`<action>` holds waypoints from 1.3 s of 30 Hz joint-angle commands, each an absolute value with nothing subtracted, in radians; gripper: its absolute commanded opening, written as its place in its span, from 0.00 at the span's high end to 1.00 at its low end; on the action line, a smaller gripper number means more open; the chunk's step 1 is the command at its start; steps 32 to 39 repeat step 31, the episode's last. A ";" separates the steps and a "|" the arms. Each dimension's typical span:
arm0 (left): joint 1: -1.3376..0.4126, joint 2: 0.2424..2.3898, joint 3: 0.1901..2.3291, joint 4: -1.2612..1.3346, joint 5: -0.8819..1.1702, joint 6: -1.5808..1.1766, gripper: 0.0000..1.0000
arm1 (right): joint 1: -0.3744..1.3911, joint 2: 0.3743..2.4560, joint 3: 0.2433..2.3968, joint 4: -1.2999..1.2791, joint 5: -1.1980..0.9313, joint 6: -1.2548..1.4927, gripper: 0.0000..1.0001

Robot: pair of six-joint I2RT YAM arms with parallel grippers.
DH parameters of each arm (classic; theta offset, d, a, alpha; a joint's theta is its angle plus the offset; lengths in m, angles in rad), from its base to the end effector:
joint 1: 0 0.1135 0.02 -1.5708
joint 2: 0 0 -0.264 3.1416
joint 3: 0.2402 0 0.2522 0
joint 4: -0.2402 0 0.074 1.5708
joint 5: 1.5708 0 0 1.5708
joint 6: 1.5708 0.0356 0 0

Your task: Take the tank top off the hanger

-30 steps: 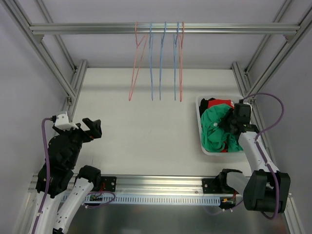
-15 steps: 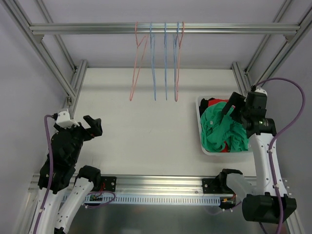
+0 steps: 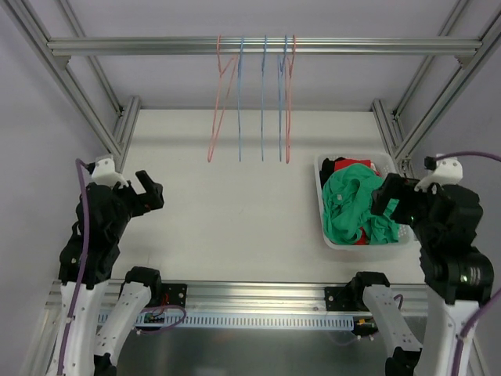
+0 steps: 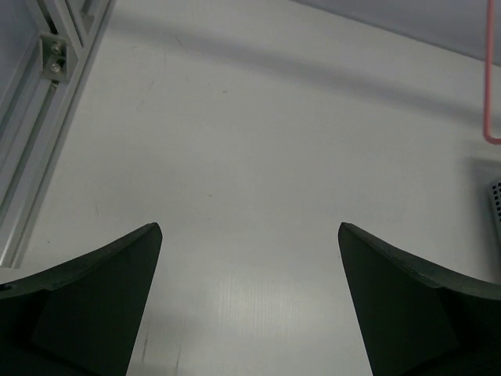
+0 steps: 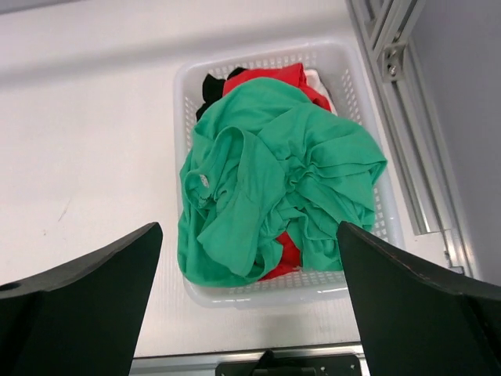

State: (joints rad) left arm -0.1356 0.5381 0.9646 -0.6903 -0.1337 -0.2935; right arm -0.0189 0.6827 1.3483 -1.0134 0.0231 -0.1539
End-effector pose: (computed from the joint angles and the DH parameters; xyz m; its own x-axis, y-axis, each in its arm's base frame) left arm 0.0968 -0.0084 0.3763 -0.2492 -0.2554 -0.9342 -0.0685 0.9668 -0.2460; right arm 0.0738 -0.0022 0.4412 -0.3430 -0.1468 -0.9278 -0.0121 0.9883 -0.1519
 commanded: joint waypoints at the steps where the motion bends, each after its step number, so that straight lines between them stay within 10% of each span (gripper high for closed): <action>1: -0.126 0.451 1.064 -0.787 -0.118 -0.227 0.01 | 0.023 0.592 1.433 -1.204 0.077 -0.227 0.01; 39: -0.126 0.258 1.017 -0.959 -0.037 -0.203 0.01 | 0.158 0.327 1.336 -1.339 0.210 -0.193 0.01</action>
